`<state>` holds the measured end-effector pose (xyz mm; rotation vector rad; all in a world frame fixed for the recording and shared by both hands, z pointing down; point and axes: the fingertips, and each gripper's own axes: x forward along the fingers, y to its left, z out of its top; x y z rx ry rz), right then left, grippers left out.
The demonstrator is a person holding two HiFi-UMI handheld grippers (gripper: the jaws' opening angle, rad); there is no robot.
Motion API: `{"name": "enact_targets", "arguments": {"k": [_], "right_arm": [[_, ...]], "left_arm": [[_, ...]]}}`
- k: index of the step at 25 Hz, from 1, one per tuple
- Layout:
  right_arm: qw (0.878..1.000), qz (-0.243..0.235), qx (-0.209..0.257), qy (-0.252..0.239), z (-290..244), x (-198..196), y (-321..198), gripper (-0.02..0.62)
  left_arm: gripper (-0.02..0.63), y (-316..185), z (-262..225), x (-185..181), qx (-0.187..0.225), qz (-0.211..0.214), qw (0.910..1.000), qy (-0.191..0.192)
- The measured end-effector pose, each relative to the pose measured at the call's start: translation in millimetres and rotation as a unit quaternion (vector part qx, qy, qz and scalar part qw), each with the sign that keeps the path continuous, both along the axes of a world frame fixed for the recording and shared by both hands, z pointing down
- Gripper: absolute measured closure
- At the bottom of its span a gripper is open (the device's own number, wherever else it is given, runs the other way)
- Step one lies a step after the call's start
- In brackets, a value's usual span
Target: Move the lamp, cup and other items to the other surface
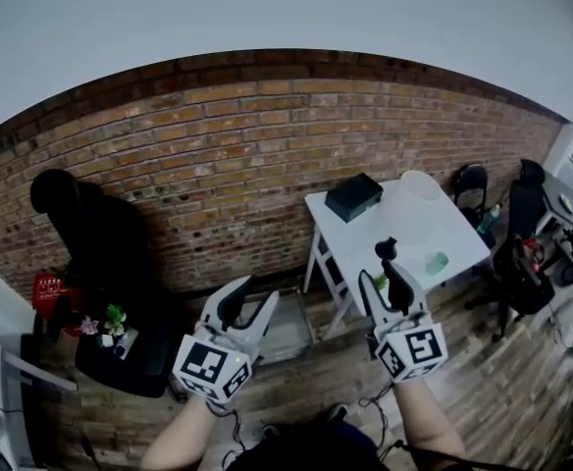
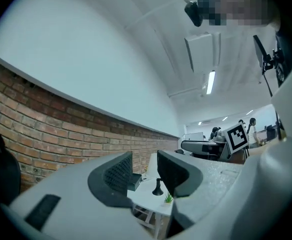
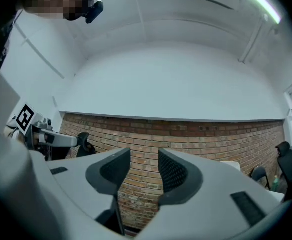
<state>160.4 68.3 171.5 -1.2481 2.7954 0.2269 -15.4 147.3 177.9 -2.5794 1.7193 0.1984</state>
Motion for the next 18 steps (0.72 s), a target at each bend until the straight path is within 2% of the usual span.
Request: {"name": "enact_targets", "arguments": {"k": [4,7,9,13,18], "right_arm": [[0.999,-0.011,0.031,-0.011,-22.0,-2.1,20.4,0.421],[0.998,-0.022,0.054,-0.011,-34.0,0.8,28.2,0.46],[0.998,-0.03,0.06,-0.004,-34.3,3.7,25.6,0.477],[0.999,-0.035,0.04,-0.001,-17.2,13.8,10.9,0.517],[0.999,-0.036,0.038,0.007,-8.5,29.1,2.6,0.577]], "left_arm": [[0.454,17.9,-21.1,9.7,0.026,-0.007,0.9995,-0.019],[0.454,24.5,-35.4,19.8,0.041,-0.017,0.9988,-0.018],[0.459,23.2,-32.5,27.6,0.032,-0.019,0.9993,-0.007],[0.46,16.9,-6.9,37.3,-0.003,-0.032,0.9995,0.007],[0.463,13.0,6.3,50.0,-0.019,-0.048,0.9986,0.012]]}}
